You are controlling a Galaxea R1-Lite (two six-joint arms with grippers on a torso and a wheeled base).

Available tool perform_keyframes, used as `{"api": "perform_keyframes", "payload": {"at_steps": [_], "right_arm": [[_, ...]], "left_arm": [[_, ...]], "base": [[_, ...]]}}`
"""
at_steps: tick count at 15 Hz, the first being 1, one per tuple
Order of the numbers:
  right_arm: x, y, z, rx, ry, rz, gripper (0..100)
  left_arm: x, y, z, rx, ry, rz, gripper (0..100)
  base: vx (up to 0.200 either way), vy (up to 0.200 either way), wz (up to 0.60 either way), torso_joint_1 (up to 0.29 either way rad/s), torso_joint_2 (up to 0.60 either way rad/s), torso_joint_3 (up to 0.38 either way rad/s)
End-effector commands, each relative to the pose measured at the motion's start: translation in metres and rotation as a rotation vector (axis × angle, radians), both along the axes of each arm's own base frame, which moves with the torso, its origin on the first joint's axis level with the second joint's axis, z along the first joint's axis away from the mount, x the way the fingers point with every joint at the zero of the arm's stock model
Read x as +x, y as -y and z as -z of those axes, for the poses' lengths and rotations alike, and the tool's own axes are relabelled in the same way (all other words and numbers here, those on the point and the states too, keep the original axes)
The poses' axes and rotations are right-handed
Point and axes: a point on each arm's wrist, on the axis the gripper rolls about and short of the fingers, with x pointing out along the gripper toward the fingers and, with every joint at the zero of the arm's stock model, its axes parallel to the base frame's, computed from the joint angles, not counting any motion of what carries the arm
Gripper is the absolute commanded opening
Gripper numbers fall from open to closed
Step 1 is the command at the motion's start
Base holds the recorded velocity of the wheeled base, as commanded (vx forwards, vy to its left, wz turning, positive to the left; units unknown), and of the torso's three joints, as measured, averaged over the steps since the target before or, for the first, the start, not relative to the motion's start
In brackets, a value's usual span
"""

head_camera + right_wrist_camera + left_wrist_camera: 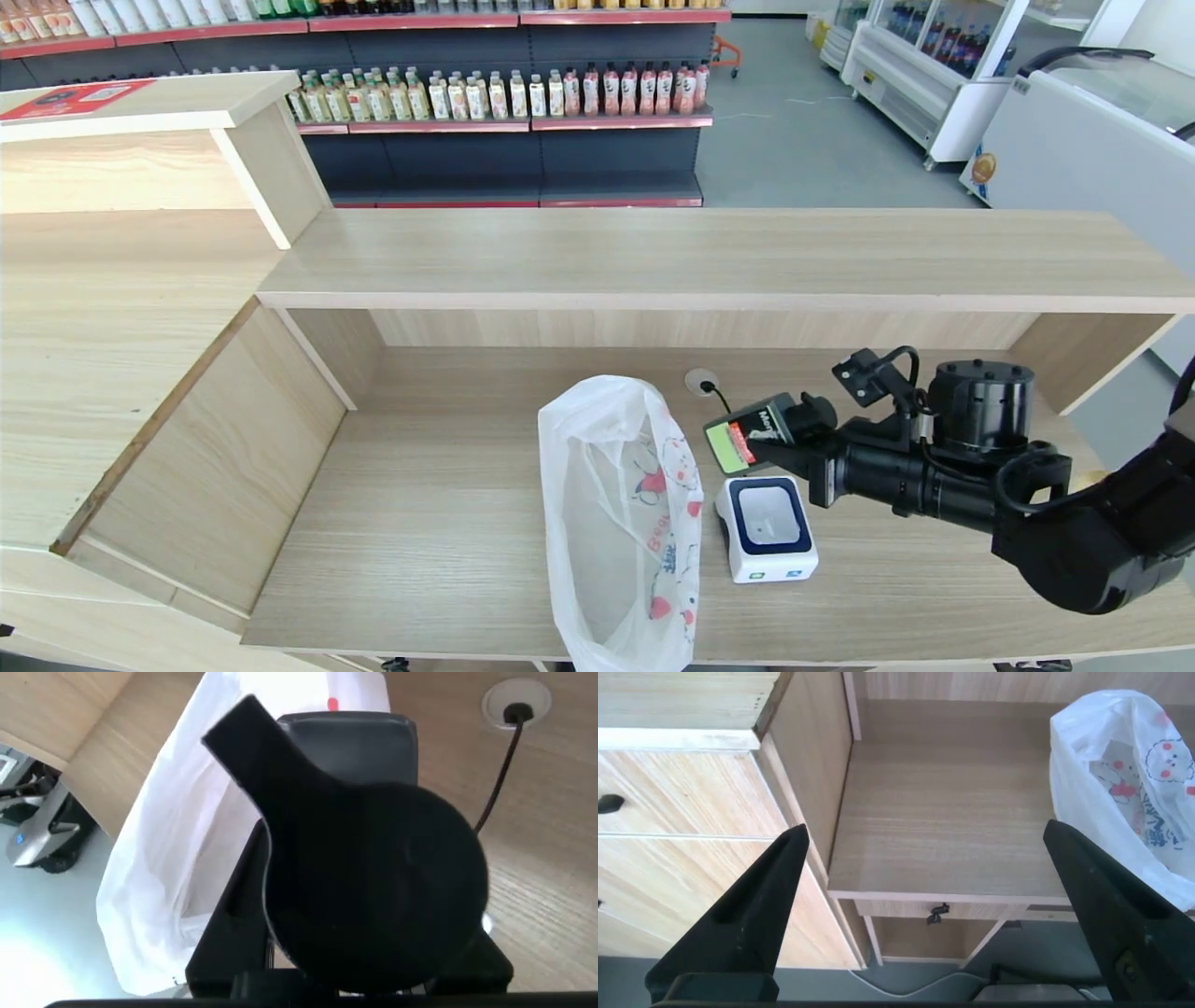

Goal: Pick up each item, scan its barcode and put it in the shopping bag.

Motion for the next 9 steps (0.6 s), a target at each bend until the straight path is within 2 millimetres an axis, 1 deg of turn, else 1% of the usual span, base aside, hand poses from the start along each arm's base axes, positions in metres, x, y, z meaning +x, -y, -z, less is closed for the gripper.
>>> {"api": "perform_keyframes", "payload": {"at_steps": [1,4,5,6,8,9], "right_arm": [[0.001,-0.005,0.007,-0.007,-0.019,-0.012,0],[0.009,-0.012,0.019,-0.045,-0.031,0.061,0],[0.014,-0.016,0.021,-0.051,-0.026,0.074,0],[0.025,-0.024,0.025,-0.049,-0.018,0.066,0],[0.037,-0.035,0.029,-0.043,-0.007,0.047,0],[0.047,-0.048,0.037,-0.041,-0.005,0.023,0]], "left_arm": [[0.0,0.0,0.0,0.001,0.0,-0.001,100],[0.0,0.0,0.0,0.001,0.0,-0.001,100],[0.0,0.0,0.0,0.001,0.0,-0.001,100],[0.0,0.0,0.0,0.001,0.0,-0.001,100],[0.0,0.0,0.0,0.001,0.0,-0.001,100],[0.0,0.0,0.0,0.001,0.0,-0.001,100]], "base": [[0.0,0.0,0.0,0.0,0.0,0.0],[0.0,0.0,0.0,0.0,0.0,0.0],[0.0,0.0,0.0,0.0,0.0,0.0],[0.0,0.0,0.0,0.0,0.0,0.0],[0.0,0.0,0.0,0.0,0.0,0.0],[0.0,0.0,0.0,0.0,0.0,0.0]]}}
